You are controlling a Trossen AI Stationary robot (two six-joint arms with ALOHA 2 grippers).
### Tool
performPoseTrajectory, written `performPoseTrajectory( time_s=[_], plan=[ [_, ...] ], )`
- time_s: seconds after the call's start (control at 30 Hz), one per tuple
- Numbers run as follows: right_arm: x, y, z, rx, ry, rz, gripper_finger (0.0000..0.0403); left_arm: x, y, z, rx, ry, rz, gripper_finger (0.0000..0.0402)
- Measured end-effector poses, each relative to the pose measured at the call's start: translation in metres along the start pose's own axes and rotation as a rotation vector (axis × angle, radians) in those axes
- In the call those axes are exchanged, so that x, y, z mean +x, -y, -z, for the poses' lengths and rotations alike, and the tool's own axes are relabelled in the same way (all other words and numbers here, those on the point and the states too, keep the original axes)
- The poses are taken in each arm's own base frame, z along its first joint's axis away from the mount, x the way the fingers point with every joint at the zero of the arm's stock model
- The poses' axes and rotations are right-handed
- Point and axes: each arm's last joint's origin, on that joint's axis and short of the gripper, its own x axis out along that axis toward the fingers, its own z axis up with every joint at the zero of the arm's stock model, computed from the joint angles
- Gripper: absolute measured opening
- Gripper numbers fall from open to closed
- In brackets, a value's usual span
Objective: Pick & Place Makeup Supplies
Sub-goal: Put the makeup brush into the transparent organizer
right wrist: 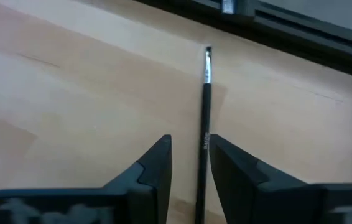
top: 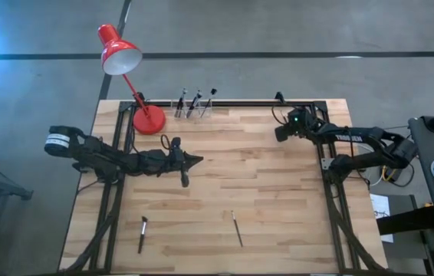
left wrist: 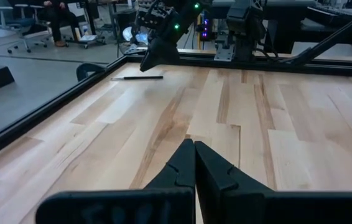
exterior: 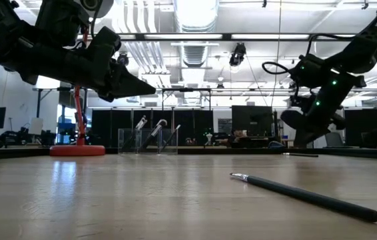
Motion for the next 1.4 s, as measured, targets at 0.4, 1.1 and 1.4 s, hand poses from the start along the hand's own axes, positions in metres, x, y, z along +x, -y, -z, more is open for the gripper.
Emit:
performPoseTrajectory(
  time_s=[0.4,1.1,1.4],
  plan=[
    [0.01,-0.004,-0.006,0.045,-0.018,0.082,0.0098,0.0,0.0,0.0,-0.01,-0.001,0.0,0.0],
    [0.025,-0.017,-0.017,0.035,-0.221,0.125,0.007,0.0,0.0,0.001,-0.015,-0.007,0.0,0.0],
    [0.031,-0.022,-0.025,-0.016,-0.327,0.109,0.0098,0.0,0.0,0.001,-0.017,-0.006,0.0,0.0]
  ],
)
